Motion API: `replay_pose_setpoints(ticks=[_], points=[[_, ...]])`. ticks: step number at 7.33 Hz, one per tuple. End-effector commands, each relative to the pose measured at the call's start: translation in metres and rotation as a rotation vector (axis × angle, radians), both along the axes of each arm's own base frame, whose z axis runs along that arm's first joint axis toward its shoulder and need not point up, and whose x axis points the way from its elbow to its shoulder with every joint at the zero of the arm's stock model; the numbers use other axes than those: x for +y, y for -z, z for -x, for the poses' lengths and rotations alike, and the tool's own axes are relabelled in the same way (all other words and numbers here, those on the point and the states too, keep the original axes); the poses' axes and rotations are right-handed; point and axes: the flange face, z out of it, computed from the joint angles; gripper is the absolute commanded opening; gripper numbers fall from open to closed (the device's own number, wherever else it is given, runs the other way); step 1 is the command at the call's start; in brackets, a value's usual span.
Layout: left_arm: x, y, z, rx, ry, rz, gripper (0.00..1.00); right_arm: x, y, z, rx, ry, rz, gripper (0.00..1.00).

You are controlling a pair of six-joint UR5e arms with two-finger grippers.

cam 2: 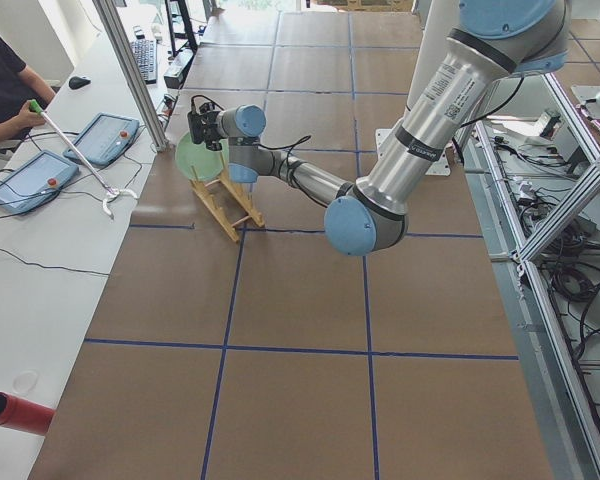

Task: Place plate on rack
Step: 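Lower the plate edge-first into a rack slot with the left gripper, then open the left gripper and withdraw it away from the rack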

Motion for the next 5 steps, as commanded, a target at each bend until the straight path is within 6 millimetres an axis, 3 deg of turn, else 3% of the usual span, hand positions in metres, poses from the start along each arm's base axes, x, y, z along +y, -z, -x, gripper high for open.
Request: replay_pose_setpoints(ticks=[1, 2, 4, 5], points=[[-0.021, -0.034, 0.094, -0.203, -0.148, 0.031, 1.00, 0.000, 0.000, 0.000, 0.000, 0.000, 0.000, 1.00], [-0.006, -0.073, 0.151, -0.322, -0.213, -0.011, 1.00, 0.000, 0.000, 0.000, 0.000, 0.000, 0.000, 1.00], [0.025, -0.189, 0.239, -0.643, -0.319, -0.081, 1.00, 0.000, 0.000, 0.000, 0.000, 0.000, 0.000, 1.00], [0.036, -0.237, 0.294, -0.802, -0.407, -0.110, 1.00, 0.000, 0.000, 0.000, 0.000, 0.000, 0.000, 1.00]])
